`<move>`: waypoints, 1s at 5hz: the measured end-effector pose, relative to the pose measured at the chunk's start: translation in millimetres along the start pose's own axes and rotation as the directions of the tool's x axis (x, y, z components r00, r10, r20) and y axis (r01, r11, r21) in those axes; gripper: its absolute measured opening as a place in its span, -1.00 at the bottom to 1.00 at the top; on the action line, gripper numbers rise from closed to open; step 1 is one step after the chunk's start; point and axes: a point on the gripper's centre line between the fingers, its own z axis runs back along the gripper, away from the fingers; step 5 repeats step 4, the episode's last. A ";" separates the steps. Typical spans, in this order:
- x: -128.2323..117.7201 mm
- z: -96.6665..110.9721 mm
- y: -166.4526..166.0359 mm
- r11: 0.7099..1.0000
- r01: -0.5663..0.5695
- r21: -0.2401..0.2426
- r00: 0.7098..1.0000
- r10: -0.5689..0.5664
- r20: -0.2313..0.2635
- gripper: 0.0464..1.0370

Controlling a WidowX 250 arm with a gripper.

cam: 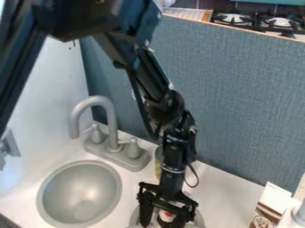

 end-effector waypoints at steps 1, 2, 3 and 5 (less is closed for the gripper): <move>-5.3 15.5 -0.9 0.997 -0.052 -0.049 0.998 0.053 0.018 0.95; -19.8 45.3 -2.9 0.996 -0.087 -0.015 0.994 0.088 0.063 0.94; -42.9 88.3 -39.7 1.000 0.025 0.014 0.984 -0.027 0.178 0.94; -68.7 115.4 -65.3 0.993 0.113 0.031 0.956 -0.117 0.270 0.94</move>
